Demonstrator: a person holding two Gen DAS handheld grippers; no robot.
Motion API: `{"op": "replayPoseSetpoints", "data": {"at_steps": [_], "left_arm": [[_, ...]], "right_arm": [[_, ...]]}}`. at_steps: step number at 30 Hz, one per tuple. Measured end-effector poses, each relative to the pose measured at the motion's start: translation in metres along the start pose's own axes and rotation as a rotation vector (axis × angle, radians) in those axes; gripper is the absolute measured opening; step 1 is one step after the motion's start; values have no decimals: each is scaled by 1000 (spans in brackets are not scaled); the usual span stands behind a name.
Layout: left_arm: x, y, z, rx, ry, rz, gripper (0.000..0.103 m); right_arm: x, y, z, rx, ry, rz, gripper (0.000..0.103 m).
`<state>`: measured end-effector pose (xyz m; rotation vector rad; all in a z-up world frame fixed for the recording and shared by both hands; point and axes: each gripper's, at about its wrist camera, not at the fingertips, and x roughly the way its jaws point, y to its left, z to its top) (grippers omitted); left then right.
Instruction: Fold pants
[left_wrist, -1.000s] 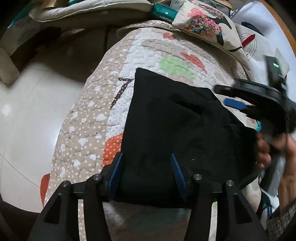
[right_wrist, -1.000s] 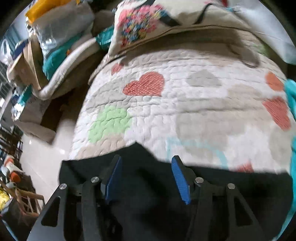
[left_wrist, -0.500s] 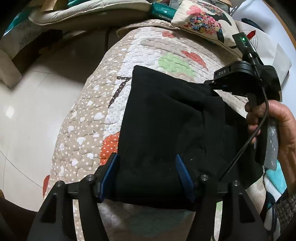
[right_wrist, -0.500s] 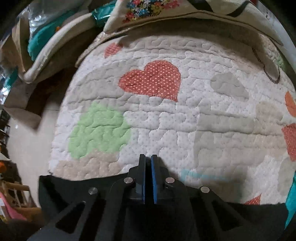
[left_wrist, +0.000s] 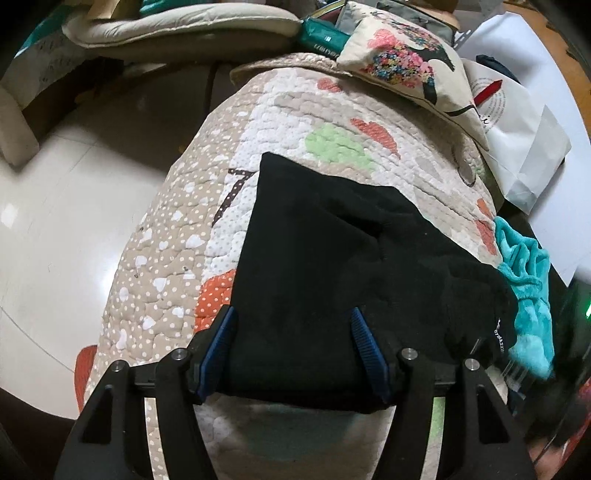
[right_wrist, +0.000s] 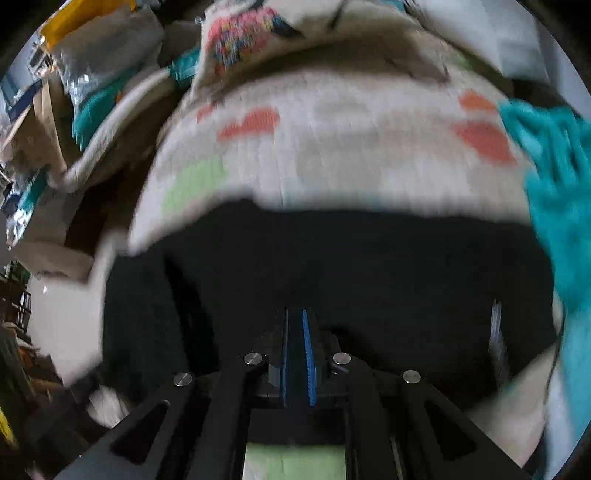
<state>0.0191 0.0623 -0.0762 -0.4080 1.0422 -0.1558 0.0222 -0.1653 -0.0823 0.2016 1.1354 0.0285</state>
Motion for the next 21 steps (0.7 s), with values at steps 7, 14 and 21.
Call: {"op": "replayPoseSetpoints", "data": {"at_steps": [7, 14, 21], "left_arm": [[-12, 6, 5, 11, -62, 14, 63], [-13, 14, 10, -32, -52, -3, 63], [-15, 9, 8, 5, -58, -6, 63]], "right_arm": [[-20, -30, -34, 125, -31, -48, 9], [-51, -60, -42, 241, -104, -43, 9], [-38, -41, -55, 219, -69, 0, 21]]}}
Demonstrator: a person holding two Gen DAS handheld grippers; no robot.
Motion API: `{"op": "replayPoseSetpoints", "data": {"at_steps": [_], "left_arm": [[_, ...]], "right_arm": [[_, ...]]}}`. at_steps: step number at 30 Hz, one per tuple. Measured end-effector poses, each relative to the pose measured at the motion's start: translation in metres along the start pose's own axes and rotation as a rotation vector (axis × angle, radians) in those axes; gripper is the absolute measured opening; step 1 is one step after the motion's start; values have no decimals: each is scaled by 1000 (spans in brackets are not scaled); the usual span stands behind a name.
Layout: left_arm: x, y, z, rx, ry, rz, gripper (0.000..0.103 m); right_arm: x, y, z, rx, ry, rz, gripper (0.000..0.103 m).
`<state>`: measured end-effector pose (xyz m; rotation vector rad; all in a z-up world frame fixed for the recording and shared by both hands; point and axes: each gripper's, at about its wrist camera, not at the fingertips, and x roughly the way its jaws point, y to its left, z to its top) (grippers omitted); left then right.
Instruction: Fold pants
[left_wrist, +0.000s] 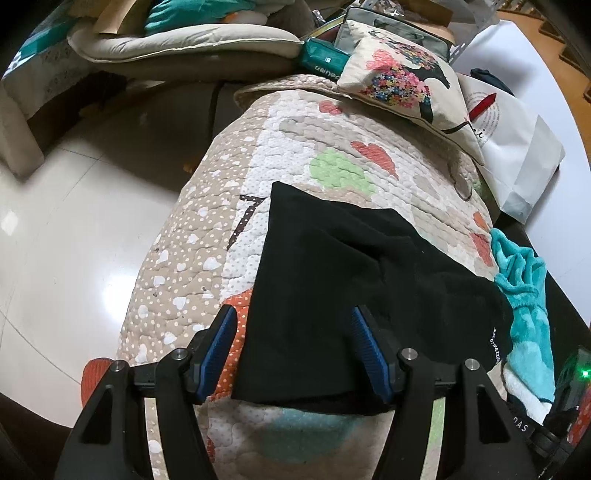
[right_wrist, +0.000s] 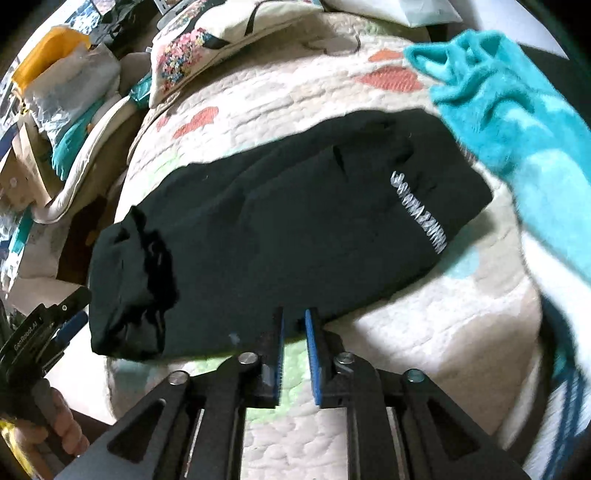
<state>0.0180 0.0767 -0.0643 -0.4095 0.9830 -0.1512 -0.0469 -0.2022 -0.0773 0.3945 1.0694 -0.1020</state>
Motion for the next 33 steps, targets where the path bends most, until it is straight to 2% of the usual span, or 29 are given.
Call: {"op": "replayPoseSetpoints", "data": {"at_steps": [1, 7, 11, 14, 17, 18, 20, 23, 27, 30, 33], "left_arm": [[0, 0, 0, -1, 1, -1, 63], [0, -3, 2, 13, 0, -28, 63], [-5, -17, 7, 71, -4, -108, 63], [-10, -39, 13, 145, -5, -139, 63], [-17, -72, 23, 254, -5, -183, 63], [-19, -90, 28, 318, -5, -187, 63], [-16, -117, 37, 410, 5, -185, 63], [0, -167, 56, 529, 61, -231, 63], [37, -241, 67, 681, 122, -284, 63], [73, -281, 62, 717, 198, -311, 63], [108, -310, 53, 723, 258, -327, 63]], "right_arm": [[1, -5, -1, 28, 1, 4, 24], [-5, -43, -1, 196, -24, 1, 28], [-7, -61, 0, 274, -51, 23, 30], [-5, -69, 3, 329, -68, 49, 34], [0, -77, 5, 387, -82, 67, 37], [1, -79, 5, 404, -86, 67, 37], [1, -85, 6, 440, -104, 46, 37], [0, -96, 7, 526, -114, -14, 37], [8, -96, 23, 622, -99, -4, 52], [13, -95, 30, 611, -107, 15, 62], [15, -97, 24, 597, -156, 41, 63]]}}
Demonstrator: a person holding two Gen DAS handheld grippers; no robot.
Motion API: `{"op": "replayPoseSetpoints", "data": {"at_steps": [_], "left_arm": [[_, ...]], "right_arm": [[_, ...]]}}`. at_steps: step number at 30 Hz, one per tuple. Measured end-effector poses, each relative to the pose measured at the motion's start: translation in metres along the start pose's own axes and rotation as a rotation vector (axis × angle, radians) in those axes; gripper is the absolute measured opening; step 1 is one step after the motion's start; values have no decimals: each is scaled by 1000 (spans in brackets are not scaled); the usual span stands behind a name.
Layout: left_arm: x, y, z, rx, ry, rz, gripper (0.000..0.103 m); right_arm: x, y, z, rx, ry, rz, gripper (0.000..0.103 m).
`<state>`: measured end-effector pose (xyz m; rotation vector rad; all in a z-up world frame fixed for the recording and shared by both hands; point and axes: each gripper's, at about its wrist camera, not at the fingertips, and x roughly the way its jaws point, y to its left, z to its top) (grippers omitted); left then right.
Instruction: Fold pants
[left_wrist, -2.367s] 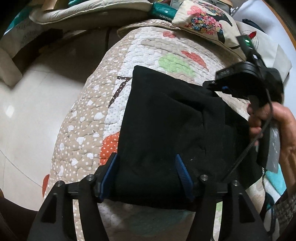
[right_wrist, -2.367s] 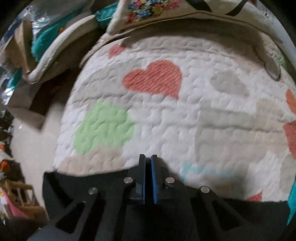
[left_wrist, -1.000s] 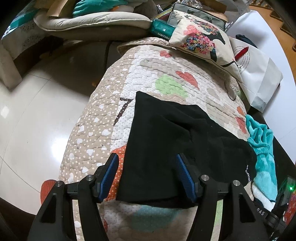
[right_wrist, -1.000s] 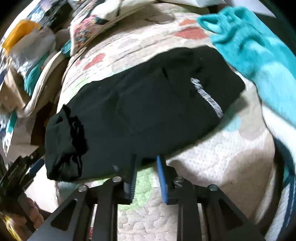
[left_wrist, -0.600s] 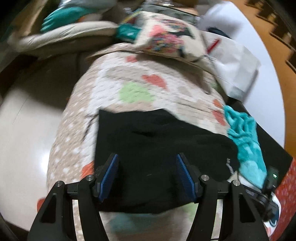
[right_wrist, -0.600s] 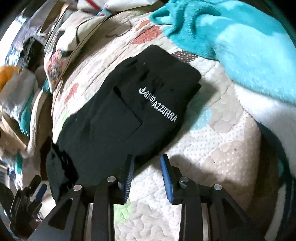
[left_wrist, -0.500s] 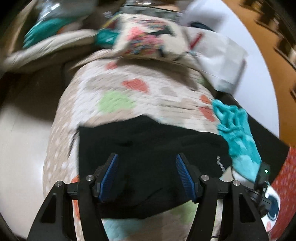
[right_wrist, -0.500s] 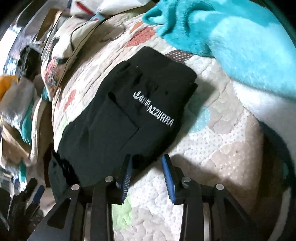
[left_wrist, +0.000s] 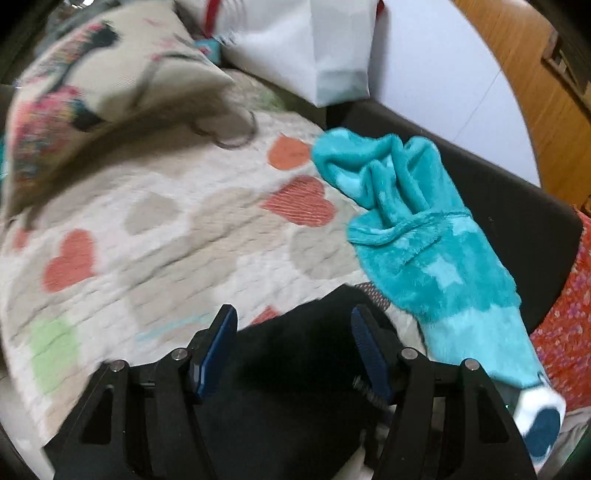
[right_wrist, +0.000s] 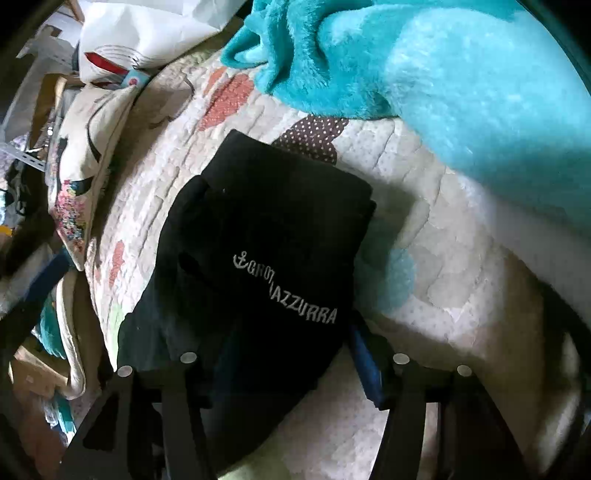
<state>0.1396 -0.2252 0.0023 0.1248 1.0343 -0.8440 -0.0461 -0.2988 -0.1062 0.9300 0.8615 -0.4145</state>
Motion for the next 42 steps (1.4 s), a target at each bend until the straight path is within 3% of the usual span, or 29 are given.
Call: {"op": "replayPoseSetpoints", "data": {"at_steps": [8, 13, 14, 15, 16, 18, 21, 25, 30, 34, 38, 42], "left_arm": [[82, -39, 15, 123, 143, -60, 63], [114, -47, 12, 174, 228, -44, 63], [117, -49, 10, 192, 246, -27, 54], [119, -53, 8, 226, 254, 0, 33], [119, -56, 7, 253, 255, 15, 24], [112, -59, 4, 291, 240, 10, 13], [94, -60, 3, 297, 194, -9, 11], [64, -56, 0, 284, 134, -20, 10], [23, -43, 3, 244, 63, -33, 10], [-24, -10, -2, 169, -5, -40, 10], [-65, 30, -15, 70, -59, -46, 10], [-101, 78, -39, -57, -108, -54, 10]], "right_arm": [[0, 3, 1, 5, -5, 29, 71], [0, 2, 0, 11, -12, 39, 72], [1, 3, 1, 5, -12, 37, 72], [1, 5, 1, -6, -12, 33, 72], [1, 6, 0, -18, -12, 30, 72], [2, 10, 1, -45, -6, 26, 70], [1, 10, 4, -56, 9, 50, 46], [-5, 7, 7, -66, 6, 88, 32], [-25, 38, 0, -228, -70, 98, 26], [-40, 70, -12, -373, -131, 121, 25], [-53, 110, -41, -572, -191, 132, 25], [-59, 149, -74, -751, -189, 172, 25]]}}
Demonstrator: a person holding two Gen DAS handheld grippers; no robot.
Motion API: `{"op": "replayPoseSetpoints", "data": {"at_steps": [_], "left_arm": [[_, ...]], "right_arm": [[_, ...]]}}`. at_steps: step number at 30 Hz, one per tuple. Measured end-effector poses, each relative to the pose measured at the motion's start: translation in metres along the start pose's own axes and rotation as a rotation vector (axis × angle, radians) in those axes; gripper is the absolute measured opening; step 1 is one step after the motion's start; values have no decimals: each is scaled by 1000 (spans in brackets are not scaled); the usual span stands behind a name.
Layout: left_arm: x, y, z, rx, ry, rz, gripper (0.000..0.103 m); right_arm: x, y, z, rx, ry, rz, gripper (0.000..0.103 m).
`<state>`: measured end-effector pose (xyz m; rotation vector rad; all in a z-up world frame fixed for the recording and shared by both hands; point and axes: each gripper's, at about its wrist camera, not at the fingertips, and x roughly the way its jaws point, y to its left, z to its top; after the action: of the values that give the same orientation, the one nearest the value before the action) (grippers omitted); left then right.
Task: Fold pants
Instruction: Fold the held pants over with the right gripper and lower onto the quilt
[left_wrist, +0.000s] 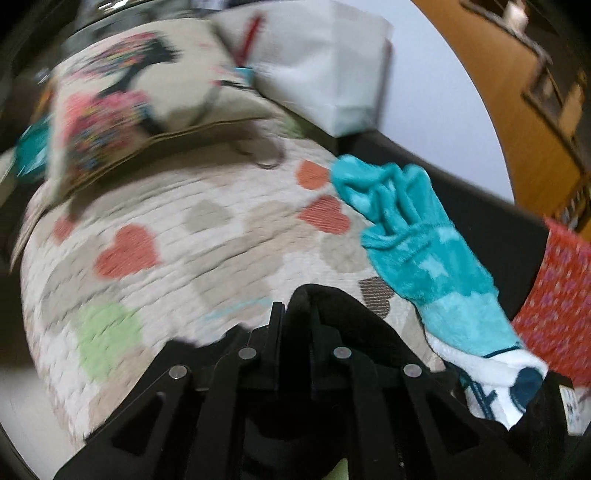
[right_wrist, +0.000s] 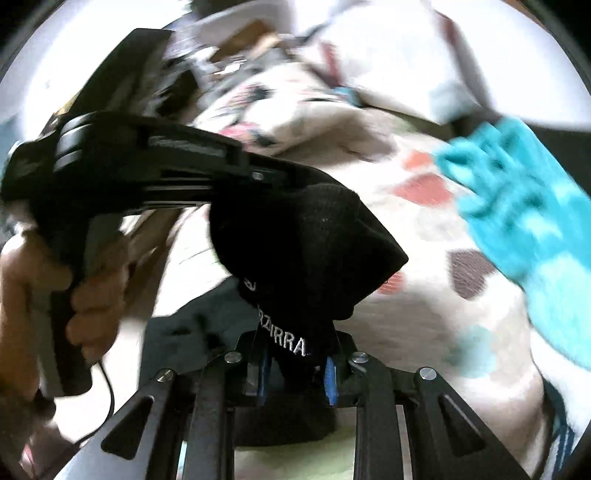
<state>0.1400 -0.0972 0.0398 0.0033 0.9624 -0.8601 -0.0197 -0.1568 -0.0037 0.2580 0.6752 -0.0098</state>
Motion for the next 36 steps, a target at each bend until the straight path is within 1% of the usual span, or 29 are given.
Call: {"op": "replayPoseSetpoints", "data": {"at_steps": [3, 7, 8, 13, 18, 20, 24, 26, 27, 28, 29, 30, 31, 33, 34, 36], "left_arm": [[-28, 38, -21, -123, -52, -30, 10], [-43, 80, -52, -247, -89, -32, 11], [-44, 91, -62, -280, -94, -28, 11], [-48, 126, -93, -391, -110, -40, 12], [-51, 150, -112, -482, -124, -65, 16], [-51, 161, -118, -517, -121, -57, 16], [-50, 184, -132, -637, -95, -66, 16], [-52, 194, -137, -697, -90, -71, 16], [-53, 197, -139, -714, -91, -71, 16], [-55, 200, -140, -727, -88, -61, 16], [-57, 201, -142, -737, -84, -45, 16], [-58, 203, -143, -744, -80, -28, 16], [-60, 204, -145, -751, -72, -6, 18], [-63, 206, -149, -765, -51, 41, 30], [-64, 208, -153, -777, -39, 67, 33], [-66, 214, -160, -811, -20, 89, 39]], "right_arm": [[7, 34, -3, -131, 21, 29, 25], [22, 74, -17, -297, 61, 40, 25], [20, 82, -26, -326, 69, 43, 25], [37, 116, -48, -458, 118, 34, 25], [44, 135, -65, -551, 133, 5, 25], [45, 142, -70, -576, 138, -1, 26], [47, 154, -81, -627, 144, 5, 34], [46, 164, -89, -666, 144, 13, 35], [46, 169, -93, -688, 145, 18, 41], [45, 175, -99, -709, 148, 42, 53], [45, 179, -102, -719, 151, 63, 60], [43, 185, -108, -735, 153, 83, 70], [42, 191, -113, -758, 149, 90, 75], [40, 197, -121, -794, 143, 95, 79], [40, 200, -125, -808, 145, 103, 80], [40, 199, -129, -804, 169, 130, 80]]}}
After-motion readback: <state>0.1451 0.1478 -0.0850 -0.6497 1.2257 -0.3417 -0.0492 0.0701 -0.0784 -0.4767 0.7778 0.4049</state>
